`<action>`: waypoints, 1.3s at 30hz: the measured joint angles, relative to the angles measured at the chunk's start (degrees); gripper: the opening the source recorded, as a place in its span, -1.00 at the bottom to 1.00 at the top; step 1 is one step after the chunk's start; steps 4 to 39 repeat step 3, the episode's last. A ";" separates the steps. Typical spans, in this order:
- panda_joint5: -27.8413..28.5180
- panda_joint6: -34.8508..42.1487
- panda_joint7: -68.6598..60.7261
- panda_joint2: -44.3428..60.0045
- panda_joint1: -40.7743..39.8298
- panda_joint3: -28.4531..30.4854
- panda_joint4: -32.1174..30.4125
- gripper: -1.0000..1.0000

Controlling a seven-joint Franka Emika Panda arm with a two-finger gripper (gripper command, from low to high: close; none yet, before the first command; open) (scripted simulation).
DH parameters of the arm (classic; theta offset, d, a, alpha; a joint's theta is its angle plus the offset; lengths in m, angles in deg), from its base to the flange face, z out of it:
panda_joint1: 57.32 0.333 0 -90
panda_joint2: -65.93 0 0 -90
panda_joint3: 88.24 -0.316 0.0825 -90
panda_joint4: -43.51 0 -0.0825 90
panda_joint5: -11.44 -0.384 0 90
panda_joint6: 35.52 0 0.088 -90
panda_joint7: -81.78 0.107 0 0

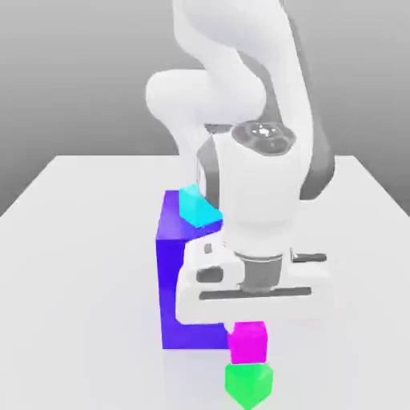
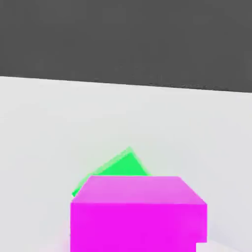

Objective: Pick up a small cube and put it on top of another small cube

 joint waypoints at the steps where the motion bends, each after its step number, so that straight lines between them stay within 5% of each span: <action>1: 0.00 0.00 0.00 0.00 0.00 0.00 0.00 1.00; 39: 0.00 0.00 0.00 0.00 0.00 0.00 0.00 1.00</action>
